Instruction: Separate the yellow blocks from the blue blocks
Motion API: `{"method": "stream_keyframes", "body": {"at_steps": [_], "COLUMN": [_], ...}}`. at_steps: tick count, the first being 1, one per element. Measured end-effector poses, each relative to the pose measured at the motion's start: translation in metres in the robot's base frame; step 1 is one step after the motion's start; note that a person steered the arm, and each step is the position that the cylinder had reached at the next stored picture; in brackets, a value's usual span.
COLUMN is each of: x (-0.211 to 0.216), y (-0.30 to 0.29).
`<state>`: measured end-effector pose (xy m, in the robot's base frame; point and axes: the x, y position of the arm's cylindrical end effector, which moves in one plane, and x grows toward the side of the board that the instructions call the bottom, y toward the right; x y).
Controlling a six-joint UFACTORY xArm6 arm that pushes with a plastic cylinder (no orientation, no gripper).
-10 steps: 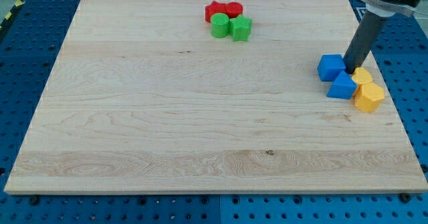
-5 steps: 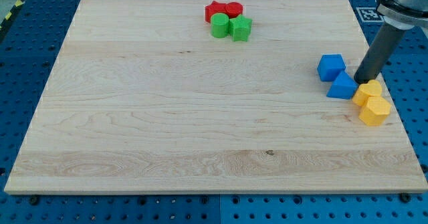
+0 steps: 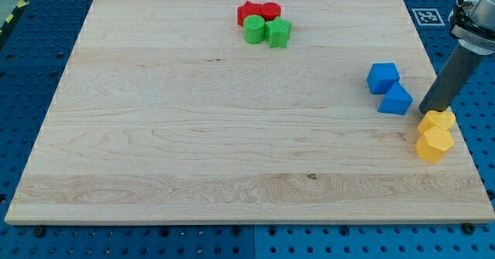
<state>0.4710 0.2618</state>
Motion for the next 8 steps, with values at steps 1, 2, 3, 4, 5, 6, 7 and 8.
{"method": "stream_keyframes", "body": {"at_steps": [1,2,3,4,5,6,7,8], "x": [0.002,0.003,0.01,0.005,0.01,0.025,0.025,0.006], "y": [0.0,0.0,0.0,0.003,0.005,0.007,0.007,0.007]}}
